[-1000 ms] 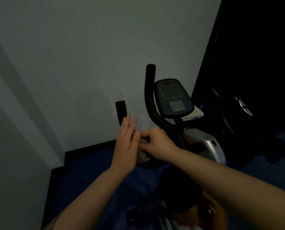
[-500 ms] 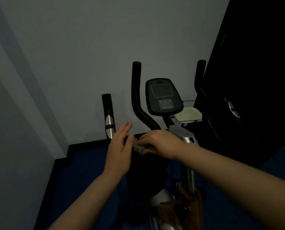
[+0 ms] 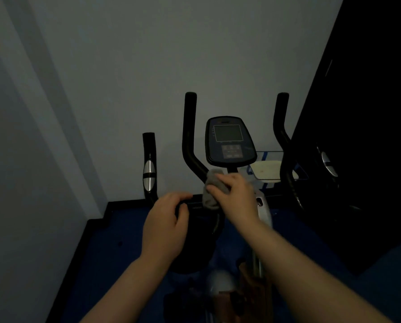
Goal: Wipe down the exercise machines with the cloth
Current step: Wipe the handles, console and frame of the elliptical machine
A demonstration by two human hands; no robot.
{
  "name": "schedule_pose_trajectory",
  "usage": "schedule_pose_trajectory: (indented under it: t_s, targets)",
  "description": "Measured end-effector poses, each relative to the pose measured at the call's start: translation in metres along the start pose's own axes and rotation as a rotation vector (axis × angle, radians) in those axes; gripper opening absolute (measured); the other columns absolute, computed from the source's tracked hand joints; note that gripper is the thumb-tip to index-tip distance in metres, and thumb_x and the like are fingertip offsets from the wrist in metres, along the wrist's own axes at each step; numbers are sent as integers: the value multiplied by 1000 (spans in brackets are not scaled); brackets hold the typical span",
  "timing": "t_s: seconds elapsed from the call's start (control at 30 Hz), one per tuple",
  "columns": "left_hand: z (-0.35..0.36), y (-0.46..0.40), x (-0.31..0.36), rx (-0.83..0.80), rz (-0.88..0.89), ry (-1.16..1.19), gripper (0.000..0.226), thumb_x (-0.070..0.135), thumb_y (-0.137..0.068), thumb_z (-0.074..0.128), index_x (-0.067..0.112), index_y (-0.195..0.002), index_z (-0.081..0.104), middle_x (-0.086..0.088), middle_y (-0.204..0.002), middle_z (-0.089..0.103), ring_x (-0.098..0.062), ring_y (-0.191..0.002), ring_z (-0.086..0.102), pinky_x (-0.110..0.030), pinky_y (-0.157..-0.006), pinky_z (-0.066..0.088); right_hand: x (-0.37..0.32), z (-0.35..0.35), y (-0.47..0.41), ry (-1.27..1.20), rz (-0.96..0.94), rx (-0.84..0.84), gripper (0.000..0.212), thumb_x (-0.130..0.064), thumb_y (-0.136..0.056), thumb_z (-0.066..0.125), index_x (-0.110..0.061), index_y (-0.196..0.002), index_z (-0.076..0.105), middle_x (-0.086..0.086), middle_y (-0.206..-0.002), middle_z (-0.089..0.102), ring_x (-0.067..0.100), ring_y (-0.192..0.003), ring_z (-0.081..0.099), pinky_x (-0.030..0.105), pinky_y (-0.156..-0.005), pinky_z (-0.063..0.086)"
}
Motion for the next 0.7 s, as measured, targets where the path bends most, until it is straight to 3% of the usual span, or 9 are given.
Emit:
schedule_pose_trajectory:
  t_s: [0.1, 0.17, 0.23, 0.37, 0.47, 0.6, 0.7]
  targets:
    - [2, 5, -3, 10, -5, -31, 21, 8, -92, 56, 20, -104, 67, 12, -100, 63, -3, -94, 56, -16, -77, 43, 17, -1, 39, -12, -7, 92, 17, -30, -85, 72, -22, -99, 74, -4, -92, 55, 5, -84, 56, 20, -75, 46]
    - [2, 5, -4, 16, -30, -40, 18, 10, -93, 55, 21, -101, 67, 13, -98, 63, -2, -92, 55, -13, -75, 41, 19, -8, 55, -21, -40, 38, 20, -27, -83, 75, -22, -102, 75, -9, -89, 55, -2, -85, 55, 7, -72, 40]
    - [3, 4, -4, 16, -41, -54, 16, 12, -94, 54, 22, -99, 66, 13, -96, 62, 0, -90, 54, -11, -72, 40, 18, -16, 45, -47, -40, 1, 21, -26, -81, 77, -22, -102, 75, -10, -86, 56, -5, -83, 54, 7, -70, 39]
    - [3, 4, -5, 28, -52, -33, 17, 12, -94, 53, 24, -97, 66, 16, -94, 60, -1, -86, 55, -18, -68, 44, 8, -9, 18, -141, 22, 86, 26, -22, -84, 73, -20, -110, 71, -4, -98, 55, 0, -86, 55, 4, -75, 39]
    - [1, 6, -8, 33, -71, 5, 18, 13, -94, 53, 26, -97, 65, 18, -94, 60, -1, -87, 56, -24, -69, 47, 16, 6, 49, -151, 68, 92, 26, -21, -88, 69, -21, -114, 69, -4, -103, 54, 4, -92, 55, 6, -80, 40]
    - [2, 4, -7, 21, -58, -3, 18, 14, -94, 52, 27, -97, 65, 20, -94, 60, 0, -89, 56, -22, -70, 46, 22, -14, 52, -55, 34, -87, 26, -23, -84, 73, -23, -110, 71, -9, -96, 56, 0, -89, 55, 9, -80, 41]
    - [2, 3, -8, 31, -57, -16, 19, 13, -94, 52, 25, -97, 66, 19, -94, 61, -1, -88, 57, -21, -69, 46, 13, -17, 23, 6, 27, 37, 16, -23, -89, 67, -20, -104, 71, -4, -100, 60, 9, -93, 57, 24, -83, 45]
Point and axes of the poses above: each hand's wrist, its own y-axis away from the middle knuckle, its own z-axis out of the palm, x = y × z, the point moved 5 cm from there along -y, towards the middle knuckle
